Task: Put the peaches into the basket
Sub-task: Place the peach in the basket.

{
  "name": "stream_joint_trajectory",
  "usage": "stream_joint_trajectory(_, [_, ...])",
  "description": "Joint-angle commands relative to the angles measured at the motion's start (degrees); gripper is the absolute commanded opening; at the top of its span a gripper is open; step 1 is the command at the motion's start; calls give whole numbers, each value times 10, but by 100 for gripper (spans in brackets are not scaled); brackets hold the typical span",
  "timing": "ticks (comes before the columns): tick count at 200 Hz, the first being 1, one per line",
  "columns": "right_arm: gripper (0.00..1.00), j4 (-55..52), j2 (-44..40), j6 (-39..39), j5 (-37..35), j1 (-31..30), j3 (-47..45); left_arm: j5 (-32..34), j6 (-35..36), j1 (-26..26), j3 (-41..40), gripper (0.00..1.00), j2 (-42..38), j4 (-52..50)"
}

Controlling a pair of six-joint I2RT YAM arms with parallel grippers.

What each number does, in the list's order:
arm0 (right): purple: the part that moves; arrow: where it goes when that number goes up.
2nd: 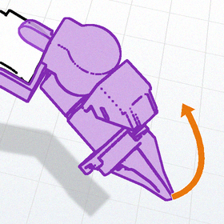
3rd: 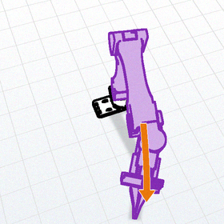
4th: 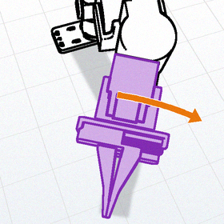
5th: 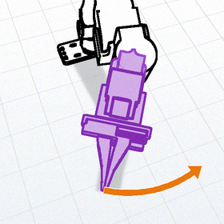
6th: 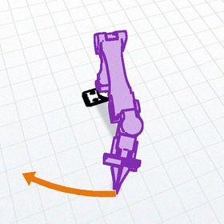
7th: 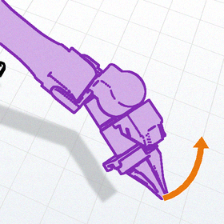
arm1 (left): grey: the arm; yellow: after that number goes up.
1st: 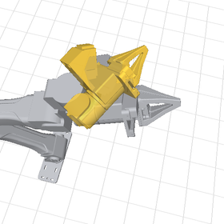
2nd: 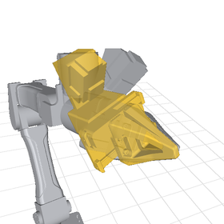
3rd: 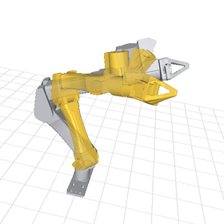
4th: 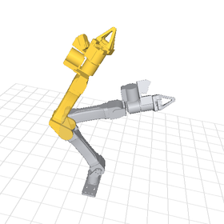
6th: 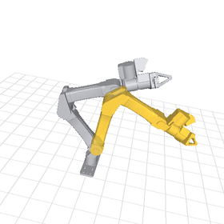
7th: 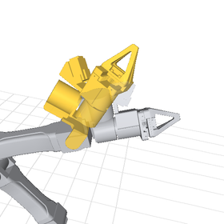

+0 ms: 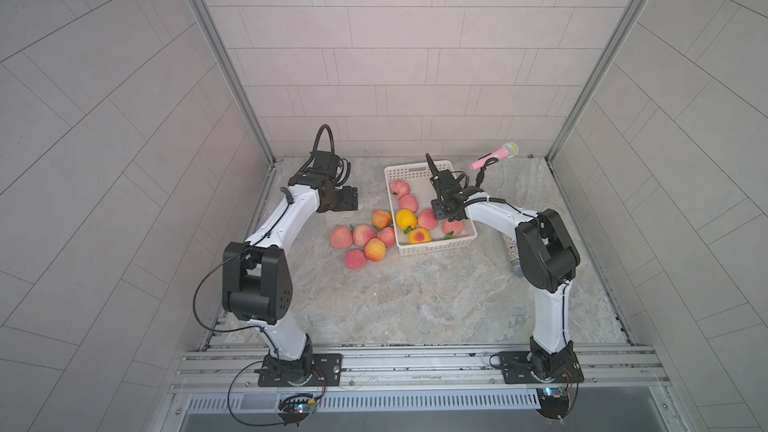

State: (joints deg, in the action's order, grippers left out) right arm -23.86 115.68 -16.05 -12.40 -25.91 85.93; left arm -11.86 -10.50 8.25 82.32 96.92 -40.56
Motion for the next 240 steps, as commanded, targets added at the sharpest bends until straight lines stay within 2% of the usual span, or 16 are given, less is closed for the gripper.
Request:
stream_joint_trajectory(1, [60, -7, 12, -11, -9, 2, 14, -7, 8, -3, 11, 80, 9, -5])
stream_joint_trajectory(47, [66, -11, 17, -9, -15, 2, 24, -12, 8, -3, 12, 80, 12, -5])
stream_joint_trajectory(240, [80, -18, 8, -5, -17, 3, 33, -33, 9, 2, 12, 79, 30, -4])
